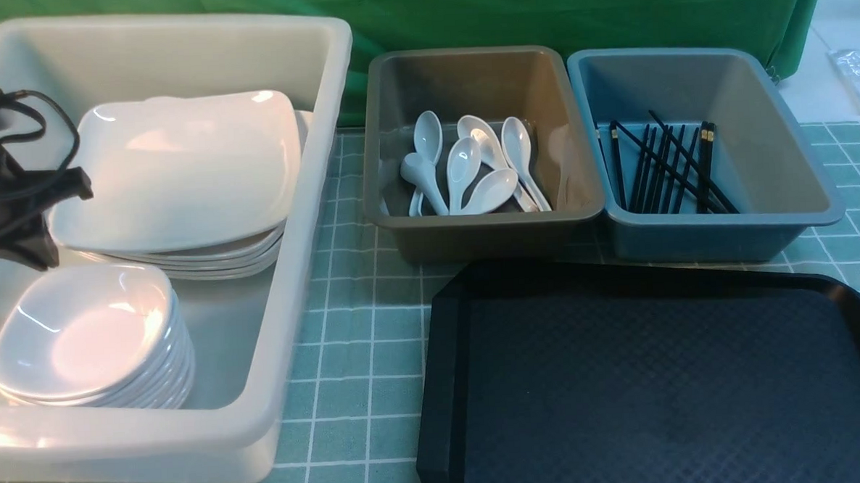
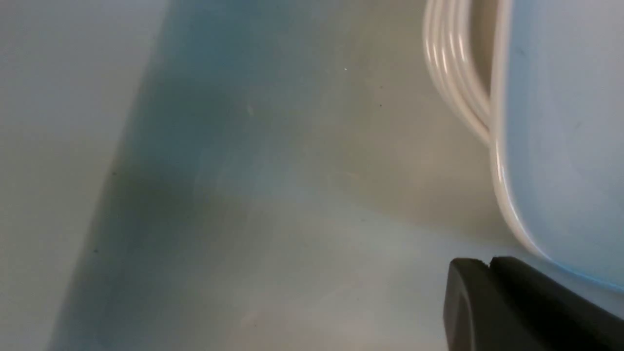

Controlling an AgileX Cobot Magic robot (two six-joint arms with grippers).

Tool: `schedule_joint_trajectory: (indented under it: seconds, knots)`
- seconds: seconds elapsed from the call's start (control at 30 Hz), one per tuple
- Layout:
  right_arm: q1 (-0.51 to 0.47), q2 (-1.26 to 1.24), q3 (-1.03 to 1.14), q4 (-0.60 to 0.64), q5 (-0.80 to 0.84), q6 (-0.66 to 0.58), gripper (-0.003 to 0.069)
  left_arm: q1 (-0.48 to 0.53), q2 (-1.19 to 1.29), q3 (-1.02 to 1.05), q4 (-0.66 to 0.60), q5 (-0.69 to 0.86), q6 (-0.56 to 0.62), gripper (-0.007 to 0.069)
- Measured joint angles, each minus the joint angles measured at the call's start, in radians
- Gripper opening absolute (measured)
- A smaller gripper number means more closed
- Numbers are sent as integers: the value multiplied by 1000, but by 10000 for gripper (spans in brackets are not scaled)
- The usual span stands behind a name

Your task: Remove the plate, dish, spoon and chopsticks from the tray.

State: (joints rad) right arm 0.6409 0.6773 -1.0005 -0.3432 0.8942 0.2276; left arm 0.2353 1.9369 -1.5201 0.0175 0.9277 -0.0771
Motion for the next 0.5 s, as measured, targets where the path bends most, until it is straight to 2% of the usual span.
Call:
schedule_joint_trajectory:
  seconds: [0.33, 0.5]
  knots:
    - [0, 0, 0, 0, -18, 42, 19, 15, 33, -47, -17, -138, 9, 9]
    - [0, 0, 0, 6, -13, 51, 19, 54, 58, -162, -28, -18, 3, 9]
